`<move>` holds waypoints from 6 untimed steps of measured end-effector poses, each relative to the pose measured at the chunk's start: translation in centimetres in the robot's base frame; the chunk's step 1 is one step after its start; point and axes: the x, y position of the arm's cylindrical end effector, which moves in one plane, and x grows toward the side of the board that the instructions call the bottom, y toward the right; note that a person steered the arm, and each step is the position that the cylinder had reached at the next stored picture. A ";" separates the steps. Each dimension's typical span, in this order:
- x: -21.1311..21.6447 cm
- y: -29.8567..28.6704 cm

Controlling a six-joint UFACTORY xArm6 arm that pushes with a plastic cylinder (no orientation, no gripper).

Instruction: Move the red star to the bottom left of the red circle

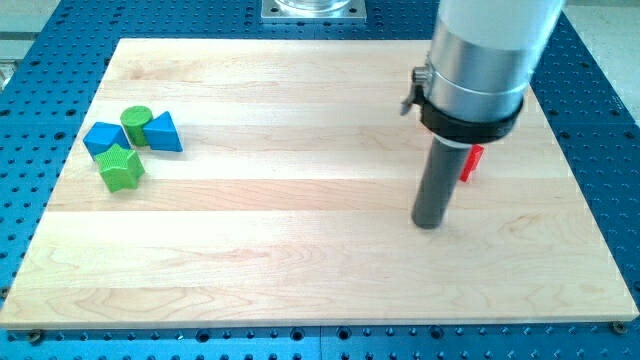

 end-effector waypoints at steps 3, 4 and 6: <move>-7.3 9.1; -7.1 3.3; -7.0 -6.9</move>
